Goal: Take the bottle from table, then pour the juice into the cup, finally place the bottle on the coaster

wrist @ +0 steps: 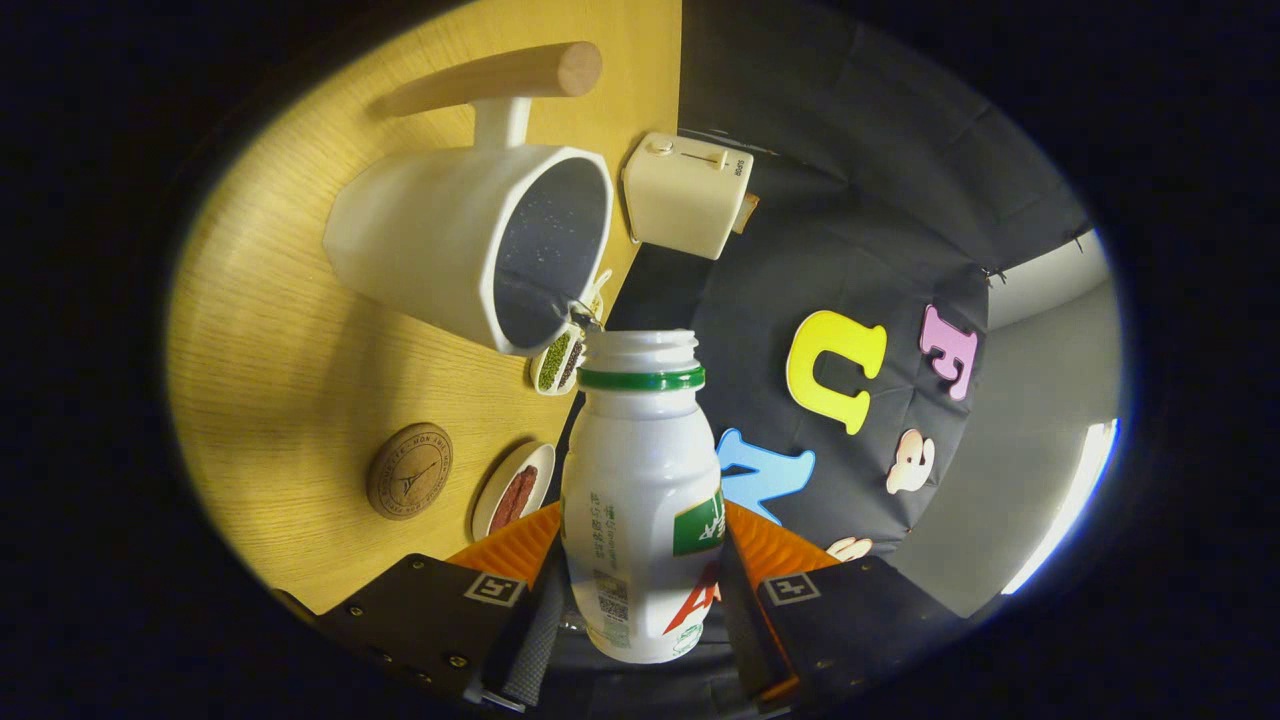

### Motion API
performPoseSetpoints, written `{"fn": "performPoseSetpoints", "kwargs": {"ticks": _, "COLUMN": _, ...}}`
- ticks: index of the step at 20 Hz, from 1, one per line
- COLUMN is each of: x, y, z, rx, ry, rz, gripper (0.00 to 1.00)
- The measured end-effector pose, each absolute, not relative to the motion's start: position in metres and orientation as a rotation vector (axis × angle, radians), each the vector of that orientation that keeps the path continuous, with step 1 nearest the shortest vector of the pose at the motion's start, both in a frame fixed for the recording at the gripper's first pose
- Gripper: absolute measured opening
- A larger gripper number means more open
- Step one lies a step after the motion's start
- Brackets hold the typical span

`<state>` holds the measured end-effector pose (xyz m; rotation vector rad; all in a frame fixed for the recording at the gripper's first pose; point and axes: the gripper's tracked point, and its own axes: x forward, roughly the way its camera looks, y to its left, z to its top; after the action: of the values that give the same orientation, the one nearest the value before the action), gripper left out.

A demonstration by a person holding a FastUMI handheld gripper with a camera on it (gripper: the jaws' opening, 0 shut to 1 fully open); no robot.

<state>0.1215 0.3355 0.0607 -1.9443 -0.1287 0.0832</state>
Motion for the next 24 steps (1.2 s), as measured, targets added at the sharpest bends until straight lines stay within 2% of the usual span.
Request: {"fn": "performPoseSetpoints", "kwargs": {"ticks": 24, "x": 0.1157, "y": 0.3429, "z": 0.0644, "rx": -2.045, "ry": -0.136, "rz": 0.087, "gripper": 0.71}}
